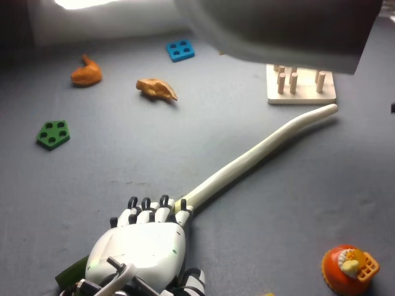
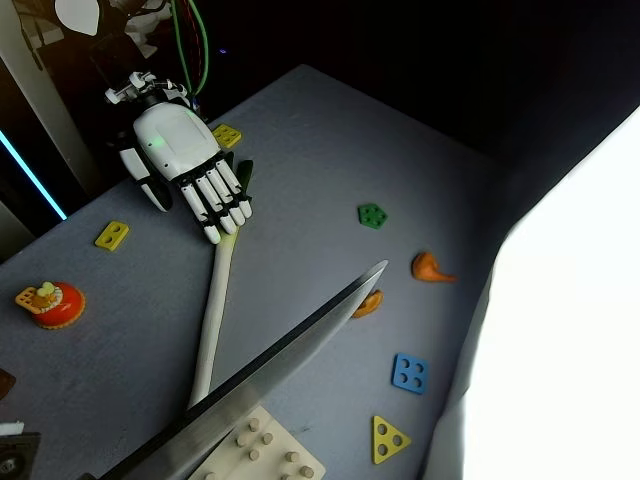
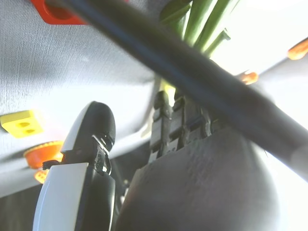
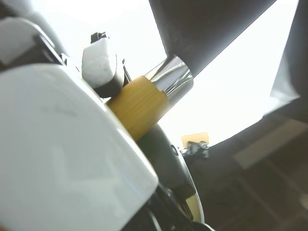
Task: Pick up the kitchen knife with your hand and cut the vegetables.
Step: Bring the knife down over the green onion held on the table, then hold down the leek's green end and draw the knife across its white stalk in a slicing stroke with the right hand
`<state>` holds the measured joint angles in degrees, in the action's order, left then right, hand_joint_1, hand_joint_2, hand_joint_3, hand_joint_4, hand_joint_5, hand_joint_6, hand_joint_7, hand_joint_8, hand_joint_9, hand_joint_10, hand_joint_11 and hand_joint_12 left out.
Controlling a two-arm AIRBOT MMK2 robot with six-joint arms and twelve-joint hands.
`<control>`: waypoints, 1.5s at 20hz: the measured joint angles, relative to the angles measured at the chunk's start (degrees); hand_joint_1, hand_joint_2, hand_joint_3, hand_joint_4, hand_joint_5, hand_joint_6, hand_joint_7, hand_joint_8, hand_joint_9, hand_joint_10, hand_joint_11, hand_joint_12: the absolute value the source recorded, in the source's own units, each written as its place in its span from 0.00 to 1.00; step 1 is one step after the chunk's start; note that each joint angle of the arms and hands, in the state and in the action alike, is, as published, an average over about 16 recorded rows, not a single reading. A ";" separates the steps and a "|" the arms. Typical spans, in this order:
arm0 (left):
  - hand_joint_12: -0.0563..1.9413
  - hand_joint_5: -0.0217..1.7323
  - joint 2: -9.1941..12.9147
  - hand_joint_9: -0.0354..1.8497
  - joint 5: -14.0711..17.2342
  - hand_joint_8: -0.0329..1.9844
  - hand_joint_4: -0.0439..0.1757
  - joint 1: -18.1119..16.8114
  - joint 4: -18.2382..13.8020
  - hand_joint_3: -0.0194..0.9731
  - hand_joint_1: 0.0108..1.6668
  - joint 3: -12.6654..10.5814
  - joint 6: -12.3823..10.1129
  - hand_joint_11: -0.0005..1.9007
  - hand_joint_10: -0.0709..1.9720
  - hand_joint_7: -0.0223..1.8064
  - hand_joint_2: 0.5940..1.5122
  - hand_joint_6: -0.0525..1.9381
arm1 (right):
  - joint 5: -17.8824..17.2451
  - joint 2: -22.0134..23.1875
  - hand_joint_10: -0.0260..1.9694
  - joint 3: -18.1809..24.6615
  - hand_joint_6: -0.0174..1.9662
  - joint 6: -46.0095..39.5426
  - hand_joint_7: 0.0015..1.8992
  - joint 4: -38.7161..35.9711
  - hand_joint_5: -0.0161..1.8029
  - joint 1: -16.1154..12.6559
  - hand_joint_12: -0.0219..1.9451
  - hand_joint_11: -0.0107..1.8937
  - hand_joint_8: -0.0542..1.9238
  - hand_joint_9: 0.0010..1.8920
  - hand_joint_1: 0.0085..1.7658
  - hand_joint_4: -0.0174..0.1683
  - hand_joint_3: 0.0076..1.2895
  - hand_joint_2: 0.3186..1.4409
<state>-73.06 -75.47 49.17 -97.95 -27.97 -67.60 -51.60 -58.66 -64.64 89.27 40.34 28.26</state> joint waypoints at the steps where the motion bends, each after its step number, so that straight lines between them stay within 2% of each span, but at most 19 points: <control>1: 0.19 0.13 0.00 0.09 0.00 0.01 0.26 0.00 0.00 0.04 0.38 0.00 0.00 0.01 0.03 0.07 0.89 0.02 | -0.73 0.14 0.92 1.50 0.96 1.61 0.79 1.72 0.75 0.03 0.94 0.85 0.94 0.83 0.90 0.99 0.66 0.32; 5: 0.19 0.14 0.00 0.09 -0.02 0.01 0.24 0.00 -0.03 0.04 0.39 0.00 0.00 0.01 0.03 0.07 0.89 0.02 | -3.64 -0.09 0.92 5.84 0.96 5.42 0.79 6.23 0.74 0.48 0.94 0.85 0.94 0.83 0.90 0.99 0.63 0.34; 9: 0.20 0.14 0.00 0.10 -0.04 0.01 0.23 0.00 -0.08 0.04 0.40 0.00 -0.01 0.01 0.03 0.07 0.88 0.02 | -5.98 -1.56 0.92 7.87 0.96 6.93 0.79 6.94 0.73 1.61 0.94 0.85 0.94 0.83 0.89 0.99 0.60 0.35; 18: 0.20 0.15 0.00 0.10 -0.05 0.01 0.23 0.00 -0.18 0.04 0.40 0.00 -0.01 0.01 0.03 0.08 0.87 0.03 | -6.85 -5.20 0.92 7.63 0.96 8.04 0.79 8.14 0.73 3.60 0.95 0.85 0.94 0.83 0.89 0.99 0.59 0.35; 30: 0.10 0.10 0.00 0.06 0.44 0.01 0.24 0.11 0.14 0.04 0.21 0.00 -0.01 0.01 0.03 0.04 0.88 0.04 | -8.09 -7.24 0.92 6.74 0.96 6.53 0.80 9.02 0.72 7.35 0.94 0.85 0.94 0.83 0.90 0.99 0.66 0.32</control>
<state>-73.06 -75.03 49.28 -97.81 -27.97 -67.62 -59.69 -65.90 -57.91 95.80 49.36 35.61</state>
